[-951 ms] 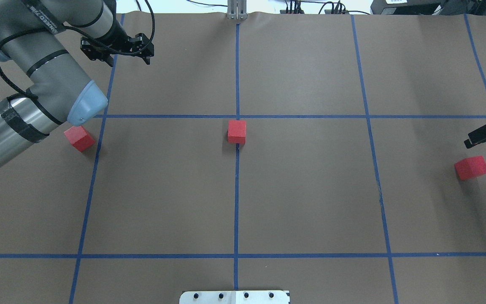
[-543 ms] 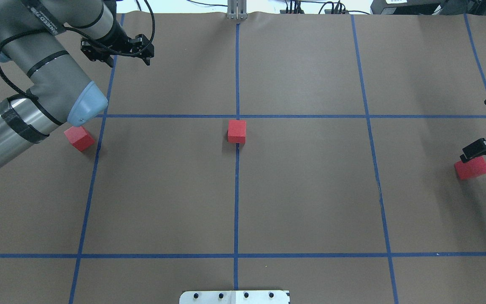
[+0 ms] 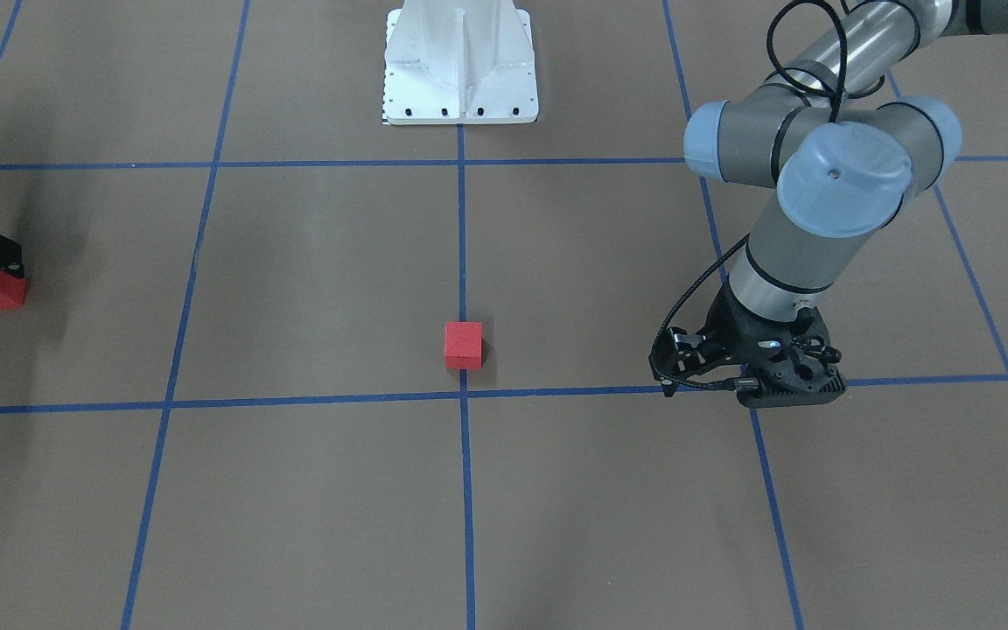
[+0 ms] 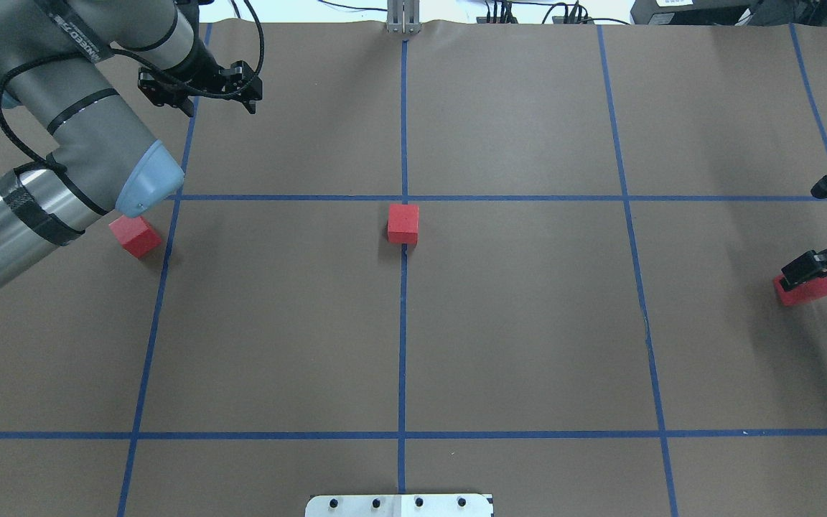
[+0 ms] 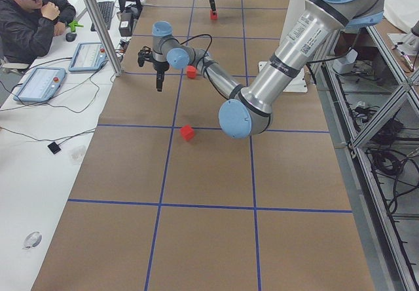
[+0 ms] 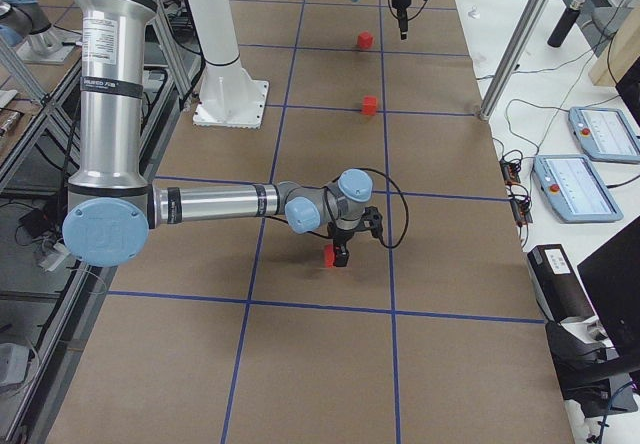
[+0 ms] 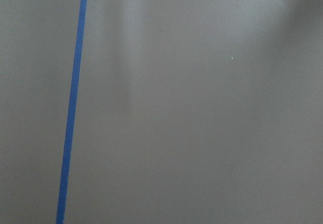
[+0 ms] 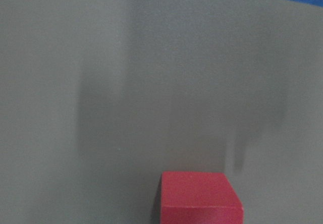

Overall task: Form red blocks into L shape at center
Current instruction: 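Lower the right gripper onto the far red cube and grasp it, then carry the red cube with the right gripper to the center cube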

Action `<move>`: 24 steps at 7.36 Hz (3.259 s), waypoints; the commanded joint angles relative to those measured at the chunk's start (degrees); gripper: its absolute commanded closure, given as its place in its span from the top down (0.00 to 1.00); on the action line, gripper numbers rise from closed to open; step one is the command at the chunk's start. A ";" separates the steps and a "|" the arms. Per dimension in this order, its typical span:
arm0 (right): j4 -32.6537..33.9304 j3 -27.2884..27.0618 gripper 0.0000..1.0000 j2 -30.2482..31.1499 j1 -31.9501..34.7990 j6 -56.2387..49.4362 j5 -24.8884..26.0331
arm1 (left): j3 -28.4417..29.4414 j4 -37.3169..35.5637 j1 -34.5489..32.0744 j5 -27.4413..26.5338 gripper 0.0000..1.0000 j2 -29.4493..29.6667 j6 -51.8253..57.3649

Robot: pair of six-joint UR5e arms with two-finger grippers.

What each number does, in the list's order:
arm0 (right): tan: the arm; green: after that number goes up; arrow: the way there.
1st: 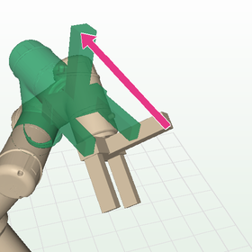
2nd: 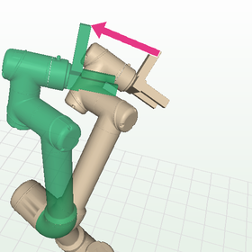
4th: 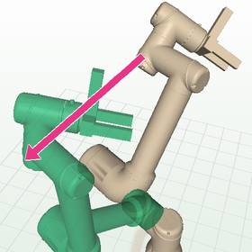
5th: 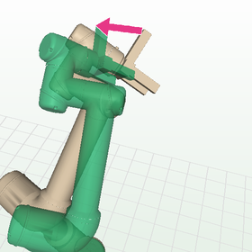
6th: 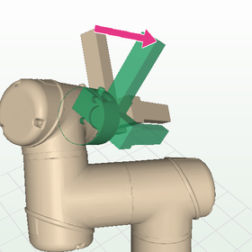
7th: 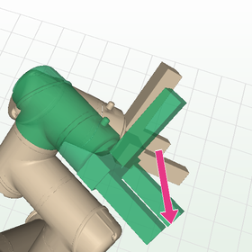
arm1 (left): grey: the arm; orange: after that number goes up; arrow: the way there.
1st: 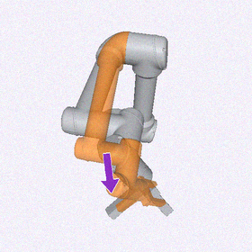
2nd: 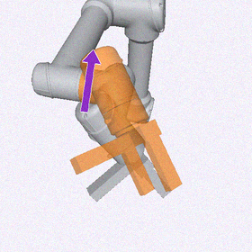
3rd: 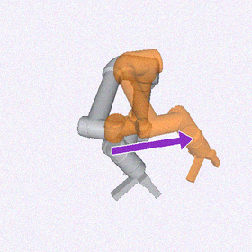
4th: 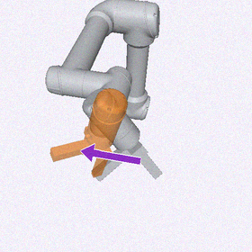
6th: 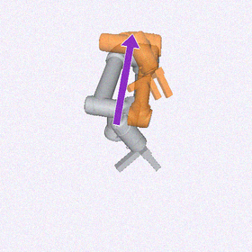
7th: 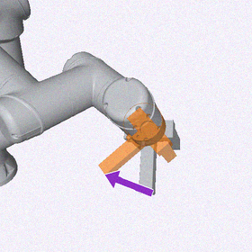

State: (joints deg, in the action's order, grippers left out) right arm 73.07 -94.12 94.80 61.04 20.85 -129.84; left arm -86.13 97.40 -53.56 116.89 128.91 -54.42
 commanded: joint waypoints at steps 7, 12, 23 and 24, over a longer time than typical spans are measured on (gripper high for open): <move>0.14 -1.83 0.00 -2.77 0.04 -0.55 -0.41 | 0.17 -0.02 -0.05 -0.09 1.00 -0.06 0.10; 33.81 -8.44 0.00 -34.87 -3.53 4.35 -2.97 | -0.27 -0.03 -9.07 5.25 1.00 -9.96 24.62; 20.12 15.70 0.00 -59.21 -30.72 45.82 15.31 | 0.79 1.21 -12.45 5.54 1.00 -15.18 29.46; 18.09 15.98 0.00 -59.20 -30.63 47.34 16.36 | 0.79 1.21 -12.36 5.54 1.00 -15.18 29.46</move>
State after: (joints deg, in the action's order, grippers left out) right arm 94.06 -79.63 35.69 30.37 65.47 -114.64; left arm -85.36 98.61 -65.98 122.43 113.73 -24.96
